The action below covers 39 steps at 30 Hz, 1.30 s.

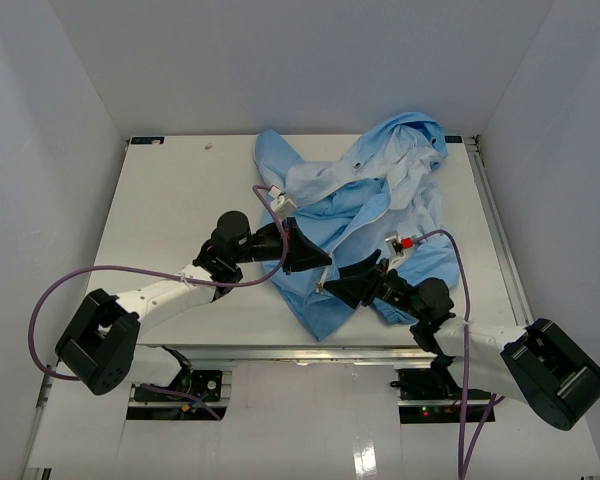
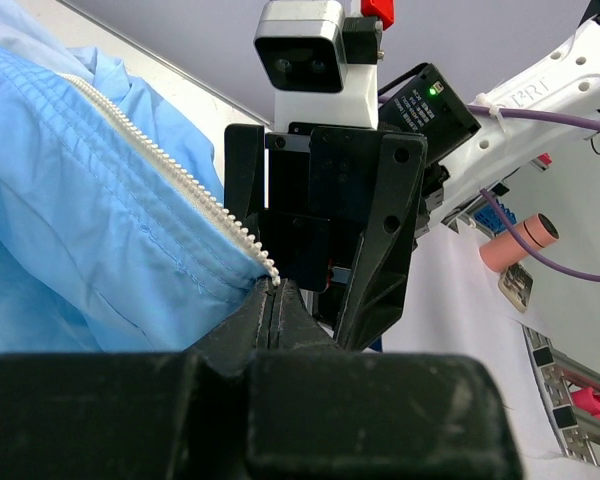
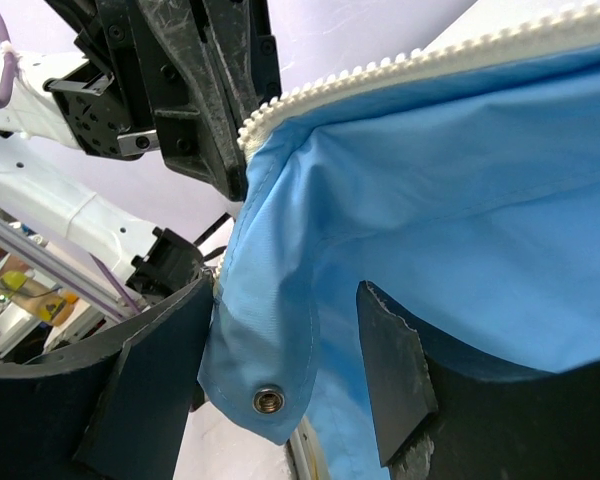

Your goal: Zip up the jacket

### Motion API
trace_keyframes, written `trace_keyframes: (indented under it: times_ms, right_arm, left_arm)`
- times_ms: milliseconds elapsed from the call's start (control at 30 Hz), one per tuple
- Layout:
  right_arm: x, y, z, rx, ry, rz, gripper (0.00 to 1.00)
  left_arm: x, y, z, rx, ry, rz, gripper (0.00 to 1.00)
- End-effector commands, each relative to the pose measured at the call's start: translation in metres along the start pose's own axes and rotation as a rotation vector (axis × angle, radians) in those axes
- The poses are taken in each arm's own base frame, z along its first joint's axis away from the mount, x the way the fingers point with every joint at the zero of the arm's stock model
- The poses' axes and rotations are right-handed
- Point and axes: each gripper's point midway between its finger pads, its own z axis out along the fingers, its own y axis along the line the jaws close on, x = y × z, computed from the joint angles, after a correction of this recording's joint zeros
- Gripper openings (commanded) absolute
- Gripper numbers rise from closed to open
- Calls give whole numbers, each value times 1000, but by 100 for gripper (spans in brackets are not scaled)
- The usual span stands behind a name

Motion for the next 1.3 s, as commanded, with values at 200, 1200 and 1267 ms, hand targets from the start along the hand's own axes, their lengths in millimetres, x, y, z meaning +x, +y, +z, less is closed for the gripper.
trace_keyframes:
  times_ms: [200,1200,1267]
  right_arm:
    - [-32,42,10,-165,-113,-97,60]
    - [-21,25,5,-78,-84,-117,58]
    - [-19,24,6,-78,-68,-111,57]
  left_arm:
    - [-24,-15,-5,21,-87,91,0]
    - [-20,-19,-11,14,-89,115,0]
    - [-20,-18,-11,14,-90,112,0]
